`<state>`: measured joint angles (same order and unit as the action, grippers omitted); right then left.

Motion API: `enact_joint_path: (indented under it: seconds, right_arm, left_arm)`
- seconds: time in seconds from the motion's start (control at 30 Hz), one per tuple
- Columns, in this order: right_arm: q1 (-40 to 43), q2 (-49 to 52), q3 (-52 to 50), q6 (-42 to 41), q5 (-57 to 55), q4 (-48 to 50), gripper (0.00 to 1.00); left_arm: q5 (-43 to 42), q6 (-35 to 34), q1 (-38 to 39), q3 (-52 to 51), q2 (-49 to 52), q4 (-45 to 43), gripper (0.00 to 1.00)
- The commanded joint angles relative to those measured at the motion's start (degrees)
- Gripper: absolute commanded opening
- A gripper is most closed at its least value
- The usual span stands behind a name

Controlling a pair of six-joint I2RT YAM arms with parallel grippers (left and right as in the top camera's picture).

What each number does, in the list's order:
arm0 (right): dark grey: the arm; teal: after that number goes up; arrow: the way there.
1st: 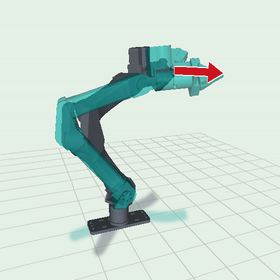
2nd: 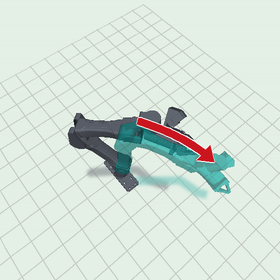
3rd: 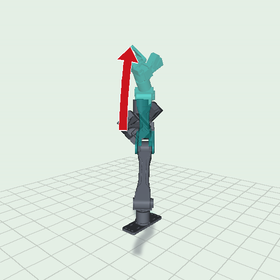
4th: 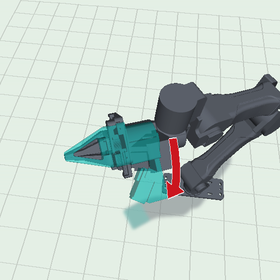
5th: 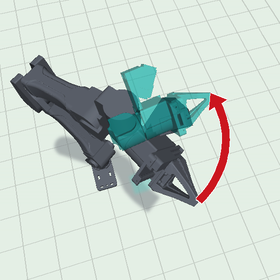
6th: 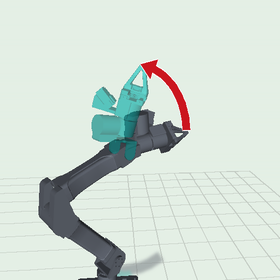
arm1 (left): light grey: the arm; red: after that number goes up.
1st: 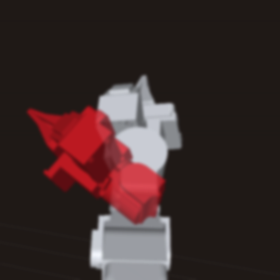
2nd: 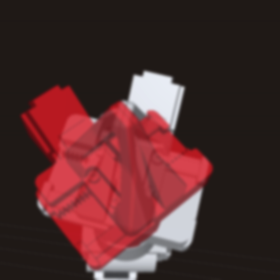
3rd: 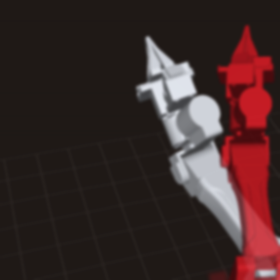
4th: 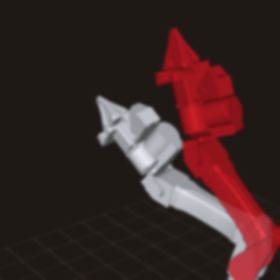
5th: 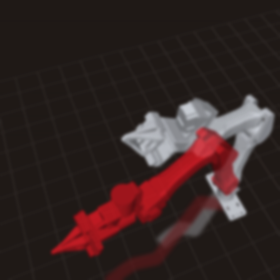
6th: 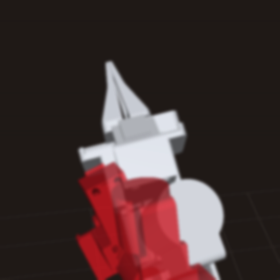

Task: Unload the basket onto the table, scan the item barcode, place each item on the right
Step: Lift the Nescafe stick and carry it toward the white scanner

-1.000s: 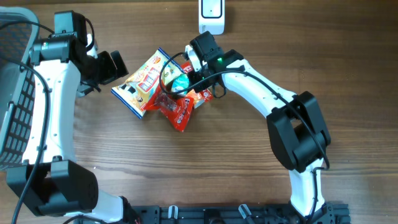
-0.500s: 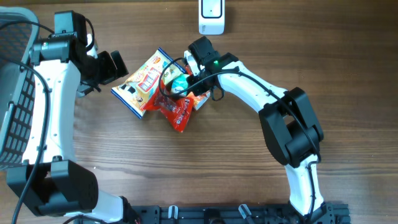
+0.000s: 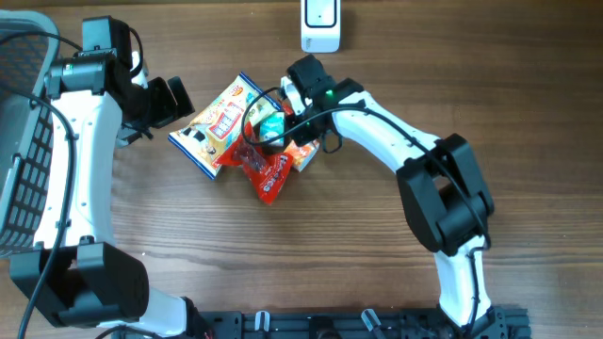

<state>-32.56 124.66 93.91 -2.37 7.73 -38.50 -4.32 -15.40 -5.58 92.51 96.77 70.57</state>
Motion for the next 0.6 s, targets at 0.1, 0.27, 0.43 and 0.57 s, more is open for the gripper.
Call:
enact_joint_path:
  seconds: [0.1,0.27,0.43,0.57]
  right_arm:
    - [4.61,-3.37,0.59,-0.76,10.03,-0.61,0.04]
    - [10.01,-3.39,0.59,0.94,26.95,-0.59,0.04]
    - [15.72,-3.39,0.59,2.49,48.11,-0.17,0.04]
    - [19.96,-3.39,0.59,2.4,62.71,0.46,0.04]
  left_arm:
    - [0.57,-0.5,-0.15,-0.44,0.46,-0.04,1.0]
    - [0.57,-0.5,-0.15,-0.44,0.46,-0.04,1.0]
    - [0.57,-0.5,-0.15,-0.44,0.46,-0.04,1.0]
    - [0.57,-0.5,-0.15,-0.44,0.46,-0.04,1.0]
